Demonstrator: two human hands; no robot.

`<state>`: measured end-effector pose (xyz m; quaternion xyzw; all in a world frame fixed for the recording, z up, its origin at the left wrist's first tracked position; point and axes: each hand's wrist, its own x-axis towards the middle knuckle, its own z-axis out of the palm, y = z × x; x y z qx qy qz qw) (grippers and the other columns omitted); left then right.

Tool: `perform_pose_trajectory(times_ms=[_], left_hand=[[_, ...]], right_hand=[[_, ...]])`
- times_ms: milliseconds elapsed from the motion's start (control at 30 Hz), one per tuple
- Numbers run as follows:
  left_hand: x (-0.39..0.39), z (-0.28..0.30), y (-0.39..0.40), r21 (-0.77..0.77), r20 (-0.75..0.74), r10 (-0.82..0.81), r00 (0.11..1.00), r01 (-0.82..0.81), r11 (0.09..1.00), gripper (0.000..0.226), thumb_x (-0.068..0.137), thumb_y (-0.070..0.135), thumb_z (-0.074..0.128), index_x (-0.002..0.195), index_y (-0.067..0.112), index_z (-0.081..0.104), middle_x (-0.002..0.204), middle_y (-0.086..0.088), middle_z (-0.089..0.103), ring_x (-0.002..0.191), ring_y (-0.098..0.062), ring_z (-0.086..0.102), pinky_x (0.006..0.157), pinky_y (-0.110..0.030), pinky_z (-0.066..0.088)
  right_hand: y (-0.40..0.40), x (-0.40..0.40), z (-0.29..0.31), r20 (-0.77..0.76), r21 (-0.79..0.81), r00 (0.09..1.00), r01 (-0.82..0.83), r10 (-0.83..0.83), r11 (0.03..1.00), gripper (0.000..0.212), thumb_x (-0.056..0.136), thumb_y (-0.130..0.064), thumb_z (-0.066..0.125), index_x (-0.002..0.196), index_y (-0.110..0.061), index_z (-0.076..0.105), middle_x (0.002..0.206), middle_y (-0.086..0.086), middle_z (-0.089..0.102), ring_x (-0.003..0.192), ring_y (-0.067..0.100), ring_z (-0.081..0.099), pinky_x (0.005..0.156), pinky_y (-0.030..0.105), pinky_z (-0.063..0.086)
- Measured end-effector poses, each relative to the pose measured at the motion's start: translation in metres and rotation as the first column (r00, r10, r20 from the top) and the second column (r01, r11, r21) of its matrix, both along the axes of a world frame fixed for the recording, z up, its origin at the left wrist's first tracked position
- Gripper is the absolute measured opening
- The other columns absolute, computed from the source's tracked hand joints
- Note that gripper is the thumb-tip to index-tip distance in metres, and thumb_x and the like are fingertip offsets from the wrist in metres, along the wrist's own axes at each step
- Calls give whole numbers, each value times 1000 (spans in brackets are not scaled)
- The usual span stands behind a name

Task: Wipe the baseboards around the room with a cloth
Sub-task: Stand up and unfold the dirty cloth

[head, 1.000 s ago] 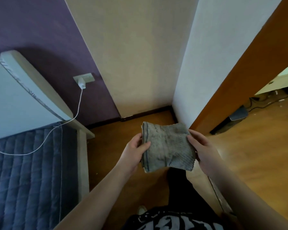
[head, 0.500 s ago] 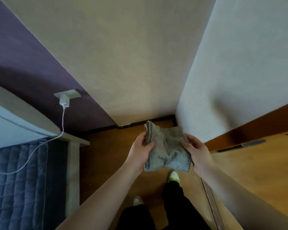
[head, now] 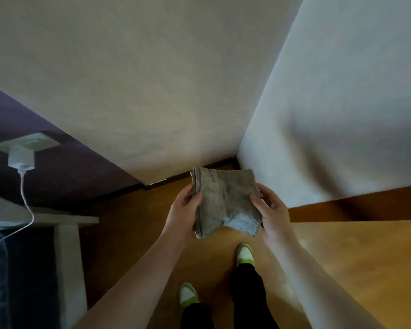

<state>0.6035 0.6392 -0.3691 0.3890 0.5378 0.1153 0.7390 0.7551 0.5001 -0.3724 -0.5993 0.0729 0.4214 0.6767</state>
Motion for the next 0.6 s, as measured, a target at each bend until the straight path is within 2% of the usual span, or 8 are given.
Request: perform_pose_trajectory(times_ms=[100, 233, 300, 367, 467, 600], left_hand=[[2, -28, 12, 32, -57, -6, 998, 8, 999, 22, 96, 28, 63, 104, 49, 62, 100, 20, 71, 88, -3, 71, 63, -22, 57], [10, -70, 22, 19, -106, -9, 994, 11, 1000, 23, 96, 27, 64, 103, 49, 66, 103, 18, 71, 90, -5, 71, 71, -28, 60], [17, -92, 25, -22, -115, -3, 993, 0, 1000, 25, 95, 25, 65, 110, 46, 67, 106, 14, 72, 94, -10, 70, 77, -33, 61], [24, -119, 27, -53, -107, 31, 994, -37, 998, 30, 95, 22, 65, 120, 38, 66, 110, 11, 72, 97, -12, 71, 74, -33, 61], [36, -161, 29, -68, -82, 43, 996, -48, 997, 32, 95, 22, 65, 124, 34, 65, 111, 12, 72, 98, -11, 70, 71, -29, 59], [53, -226, 30, -85, -53, 50, 997, -55, 995, 26, 97, 21, 62, 113, 40, 68, 107, 14, 72, 98, -12, 70, 84, -37, 59]], right_hand=[[8, 3, -27, 4, -13, 1000, -28, 28, 1000, 28, 89, -5, 66, 116, -12, 69, 107, 11, 72, 97, 29, 71, 73, 35, 59], [17, 13, -67, 6, -65, 999, -35, 36, 997, 25, 88, -5, 68, 109, -16, 72, 102, 9, 73, 93, 28, 72, 68, 31, 59], [20, 20, -89, -10, -106, 1000, -29, 28, 994, 23, 87, -5, 68, 104, -20, 75, 99, 8, 74, 90, 26, 73, 66, 31, 59], [22, 29, -116, -11, -147, 999, -42, 41, 988, 23, 87, -6, 68, 101, -23, 76, 99, 7, 74, 89, 25, 73, 66, 32, 59], [27, 43, -160, 17, -164, 997, -75, 79, 984, 24, 89, -7, 67, 99, -26, 76, 97, 4, 75, 89, 25, 73, 67, 33, 59], [36, 56, -228, 50, -169, 996, -63, 72, 984, 26, 90, -5, 66, 99, -27, 76, 98, 4, 75, 90, 26, 73, 72, 38, 60]])
